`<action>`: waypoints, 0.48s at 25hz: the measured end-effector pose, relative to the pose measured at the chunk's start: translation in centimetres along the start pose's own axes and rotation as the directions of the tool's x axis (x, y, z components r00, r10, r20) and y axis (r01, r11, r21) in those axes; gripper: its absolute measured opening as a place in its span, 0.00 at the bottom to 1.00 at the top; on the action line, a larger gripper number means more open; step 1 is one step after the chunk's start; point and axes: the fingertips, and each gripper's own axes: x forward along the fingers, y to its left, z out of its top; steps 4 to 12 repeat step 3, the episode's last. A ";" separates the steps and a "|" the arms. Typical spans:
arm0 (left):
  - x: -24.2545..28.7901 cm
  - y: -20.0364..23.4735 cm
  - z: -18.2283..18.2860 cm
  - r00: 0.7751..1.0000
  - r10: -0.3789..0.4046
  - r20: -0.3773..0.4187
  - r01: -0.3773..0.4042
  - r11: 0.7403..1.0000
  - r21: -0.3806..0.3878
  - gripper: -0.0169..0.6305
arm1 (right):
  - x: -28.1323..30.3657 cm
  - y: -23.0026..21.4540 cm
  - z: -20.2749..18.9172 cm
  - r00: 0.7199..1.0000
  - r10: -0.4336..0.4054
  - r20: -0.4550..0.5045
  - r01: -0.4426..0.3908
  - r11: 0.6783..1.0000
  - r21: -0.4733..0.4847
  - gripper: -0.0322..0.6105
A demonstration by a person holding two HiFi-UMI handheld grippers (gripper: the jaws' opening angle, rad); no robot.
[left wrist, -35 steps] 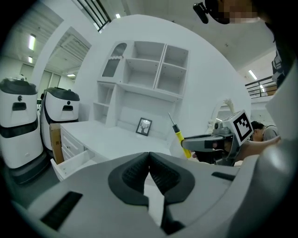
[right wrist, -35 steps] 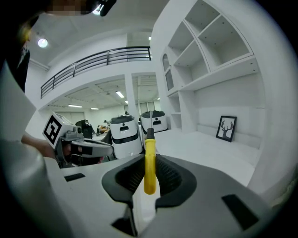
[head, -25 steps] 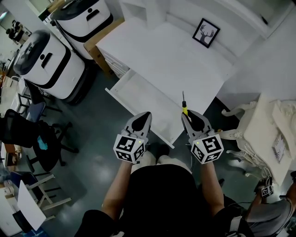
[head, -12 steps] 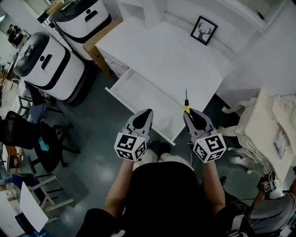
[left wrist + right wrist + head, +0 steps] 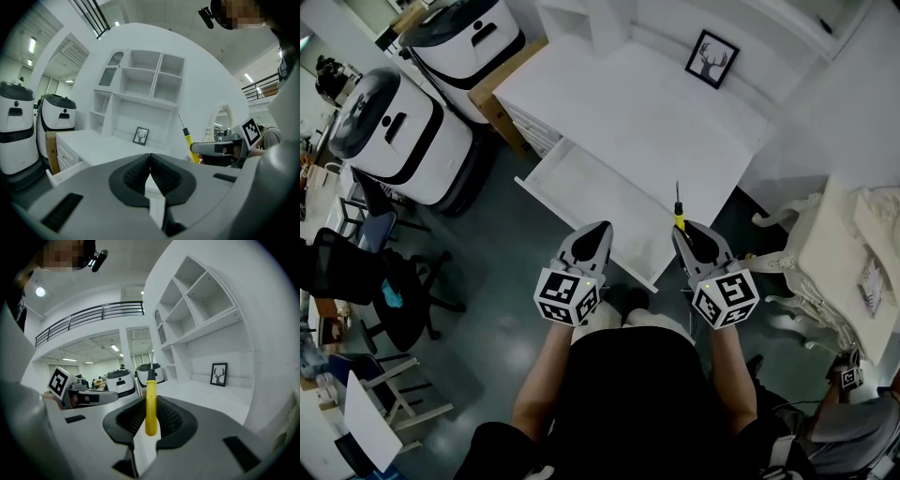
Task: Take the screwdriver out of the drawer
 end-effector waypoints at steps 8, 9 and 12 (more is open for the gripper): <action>0.1 -0.3 -0.1 1.000 -0.003 -0.003 0.003 1.000 0.008 0.06 | -0.2 -0.2 -0.3 1.000 -0.002 -0.002 0.002 1.000 0.003 0.18; 0.1 -0.3 -0.1 1.000 -0.003 -0.003 0.003 1.000 0.008 0.06 | -0.2 -0.2 -0.3 1.000 -0.002 -0.002 0.002 1.000 0.003 0.18; 0.1 -0.3 -0.1 1.000 -0.003 -0.003 0.003 1.000 0.008 0.06 | -0.2 -0.2 -0.3 1.000 -0.002 -0.002 0.002 1.000 0.003 0.18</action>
